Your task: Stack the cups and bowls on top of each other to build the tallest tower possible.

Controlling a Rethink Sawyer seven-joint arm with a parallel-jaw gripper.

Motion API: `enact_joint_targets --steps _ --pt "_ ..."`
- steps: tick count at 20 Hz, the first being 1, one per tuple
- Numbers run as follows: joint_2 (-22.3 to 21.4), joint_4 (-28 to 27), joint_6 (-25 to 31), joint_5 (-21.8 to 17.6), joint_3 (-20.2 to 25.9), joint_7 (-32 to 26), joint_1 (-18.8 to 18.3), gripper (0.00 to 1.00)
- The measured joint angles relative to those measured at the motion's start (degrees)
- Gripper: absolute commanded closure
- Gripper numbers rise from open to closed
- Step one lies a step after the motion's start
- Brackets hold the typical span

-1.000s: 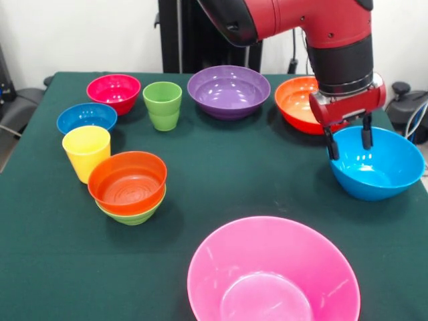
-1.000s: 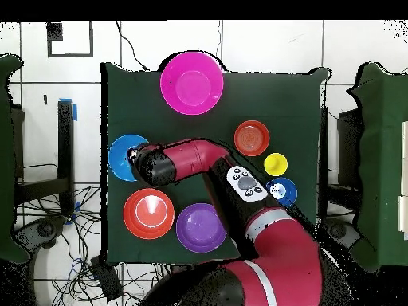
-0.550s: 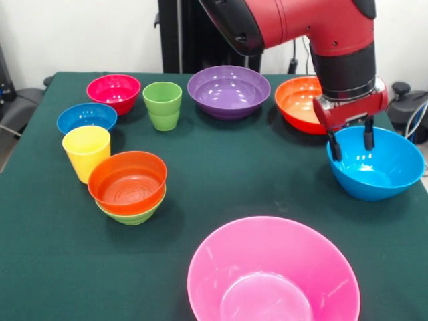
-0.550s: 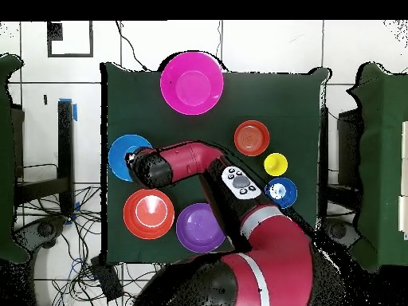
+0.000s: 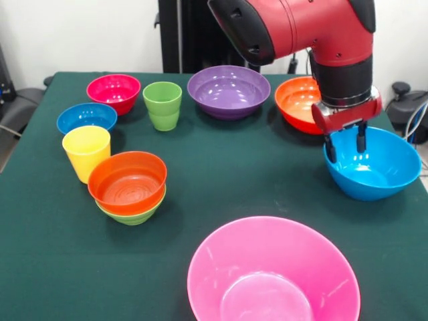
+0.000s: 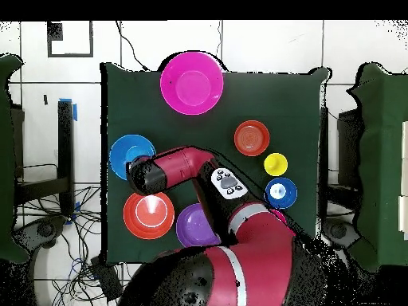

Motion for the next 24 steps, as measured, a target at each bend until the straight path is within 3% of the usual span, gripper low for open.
enact_joint_targets --steps 9,24 --pt "0.0 -1.46 -0.01 -2.61 -3.41 0.0 2.41 0.0" --pt "-1.68 -2.26 0.0 -3.06 -6.14 0.0 2.41 0.0"
